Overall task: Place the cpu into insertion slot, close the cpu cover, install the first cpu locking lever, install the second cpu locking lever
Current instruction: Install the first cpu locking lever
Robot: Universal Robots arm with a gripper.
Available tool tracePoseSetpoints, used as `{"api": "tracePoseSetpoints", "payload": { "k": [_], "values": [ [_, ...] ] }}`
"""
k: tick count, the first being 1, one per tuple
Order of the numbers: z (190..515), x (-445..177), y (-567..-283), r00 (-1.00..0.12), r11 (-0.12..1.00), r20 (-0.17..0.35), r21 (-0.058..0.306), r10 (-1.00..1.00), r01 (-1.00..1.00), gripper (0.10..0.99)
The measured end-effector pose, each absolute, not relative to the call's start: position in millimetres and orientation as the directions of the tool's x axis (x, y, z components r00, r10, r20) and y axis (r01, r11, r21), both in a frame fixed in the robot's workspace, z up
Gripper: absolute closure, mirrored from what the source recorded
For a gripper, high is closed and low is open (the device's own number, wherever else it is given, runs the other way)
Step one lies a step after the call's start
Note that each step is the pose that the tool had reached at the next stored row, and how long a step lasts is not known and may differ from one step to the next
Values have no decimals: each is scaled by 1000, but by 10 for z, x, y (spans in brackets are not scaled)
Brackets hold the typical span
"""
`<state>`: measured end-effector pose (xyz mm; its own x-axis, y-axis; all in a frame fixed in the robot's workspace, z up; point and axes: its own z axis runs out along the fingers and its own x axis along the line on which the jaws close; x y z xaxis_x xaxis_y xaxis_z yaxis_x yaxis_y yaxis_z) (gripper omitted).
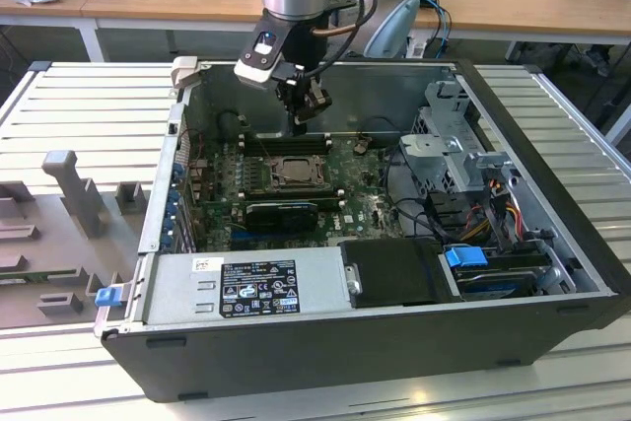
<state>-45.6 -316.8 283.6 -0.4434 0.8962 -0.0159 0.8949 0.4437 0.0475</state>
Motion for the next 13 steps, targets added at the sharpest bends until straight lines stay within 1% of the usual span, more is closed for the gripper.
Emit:
{"api": "tracePoseSetpoints", "payload": {
  "k": [2, 13],
  "values": [
    [2836, -456, -3168, -469, 469, -16, 47, 883, 882, 980],
    [2836, -456, -3168, -525, 525, -16, 47, 851, 850, 980]
  ]
}}
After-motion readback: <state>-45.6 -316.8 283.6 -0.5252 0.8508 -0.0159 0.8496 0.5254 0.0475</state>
